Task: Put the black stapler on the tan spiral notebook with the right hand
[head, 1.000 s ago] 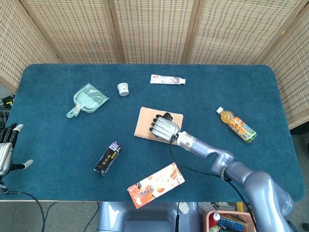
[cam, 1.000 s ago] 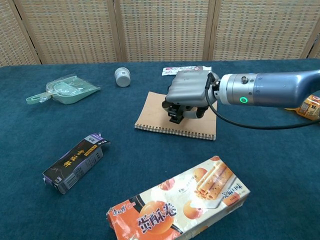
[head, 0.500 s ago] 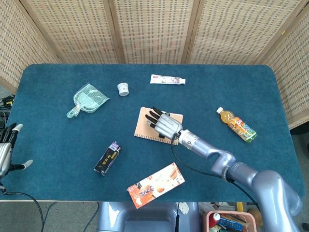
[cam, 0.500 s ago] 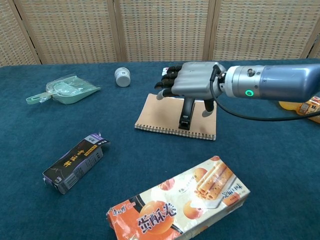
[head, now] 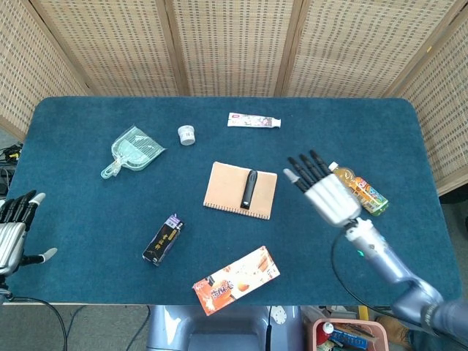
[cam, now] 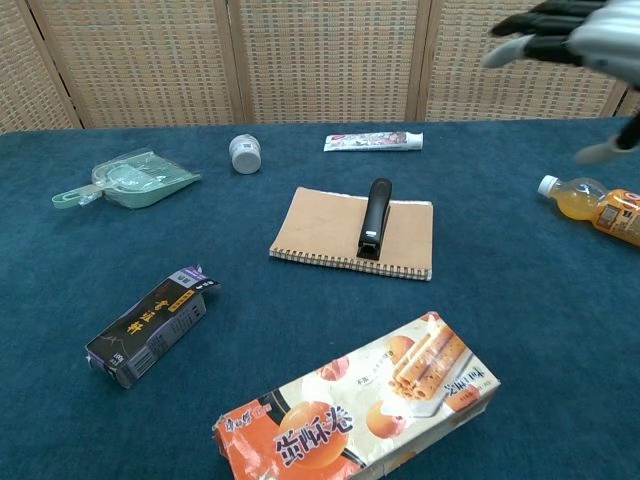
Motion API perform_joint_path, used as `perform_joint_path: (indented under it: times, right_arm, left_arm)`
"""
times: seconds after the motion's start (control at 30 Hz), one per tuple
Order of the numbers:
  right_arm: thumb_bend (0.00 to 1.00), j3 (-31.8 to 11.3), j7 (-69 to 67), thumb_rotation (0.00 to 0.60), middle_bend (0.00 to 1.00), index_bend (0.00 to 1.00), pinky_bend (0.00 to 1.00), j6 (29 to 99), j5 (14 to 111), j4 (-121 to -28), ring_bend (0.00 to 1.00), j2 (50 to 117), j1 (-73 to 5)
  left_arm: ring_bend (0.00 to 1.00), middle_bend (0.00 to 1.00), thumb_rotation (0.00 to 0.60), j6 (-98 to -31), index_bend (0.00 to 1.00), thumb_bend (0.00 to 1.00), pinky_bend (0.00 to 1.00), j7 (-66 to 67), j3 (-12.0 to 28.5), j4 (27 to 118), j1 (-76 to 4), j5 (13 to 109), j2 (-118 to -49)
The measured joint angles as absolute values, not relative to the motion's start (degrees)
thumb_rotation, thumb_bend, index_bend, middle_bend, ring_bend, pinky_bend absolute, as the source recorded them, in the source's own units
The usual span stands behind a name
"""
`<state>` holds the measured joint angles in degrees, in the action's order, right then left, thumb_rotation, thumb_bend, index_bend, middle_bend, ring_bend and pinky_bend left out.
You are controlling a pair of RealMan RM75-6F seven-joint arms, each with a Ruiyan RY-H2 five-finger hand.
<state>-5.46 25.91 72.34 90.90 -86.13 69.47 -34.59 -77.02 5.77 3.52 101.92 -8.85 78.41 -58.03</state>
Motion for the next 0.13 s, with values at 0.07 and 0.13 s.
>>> perform_joint_path:
  times: [0.07, 0.13]
  right_arm:
    - [0.0, -4.3, 22.8, 0.6, 0.0, 0.0, 0.0, 77.3, 90.3, -87.0, 0.0, 68.0, -29.9]
    - [0.0, -3.3, 19.6, 0.6, 0.0, 0.0, 0.0, 80.8, 89.6, -87.4, 0.0, 67.2, -26.1]
  left_arm:
    - [0.0, 0.0, 0.6, -77.9, 0.0, 0.04, 0.0, 6.2, 3.3, 101.6, -8.7, 79.5, -58.6]
    - [0.0, 0.0, 0.6, -79.3, 0.0, 0.04, 0.0, 6.9, 3.0, 101.0, -8.4, 80.7, -59.5]
